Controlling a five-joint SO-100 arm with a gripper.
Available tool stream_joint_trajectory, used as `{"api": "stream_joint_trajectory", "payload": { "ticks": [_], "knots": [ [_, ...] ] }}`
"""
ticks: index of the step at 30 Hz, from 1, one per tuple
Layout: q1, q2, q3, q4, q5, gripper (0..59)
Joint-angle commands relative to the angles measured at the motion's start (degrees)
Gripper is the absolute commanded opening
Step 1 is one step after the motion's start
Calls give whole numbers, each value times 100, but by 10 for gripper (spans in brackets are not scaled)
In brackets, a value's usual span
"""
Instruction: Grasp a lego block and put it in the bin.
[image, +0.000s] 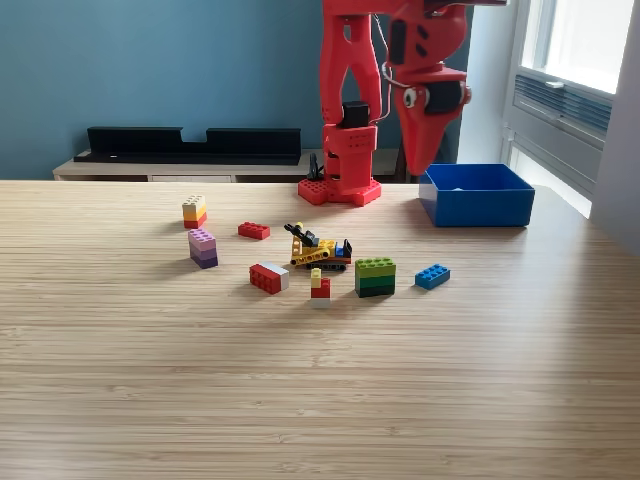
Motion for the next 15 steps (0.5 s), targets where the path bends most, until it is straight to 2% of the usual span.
{"api": "stream_joint_trajectory", "payload": {
  "ticks": [1,6,15],
  "knots": [
    [1960,466,-387,-519,-633,1],
    [2593,457,-396,-747,-993,0],
    [2689,466,-325,-747,-1063,0]
  ]
}}
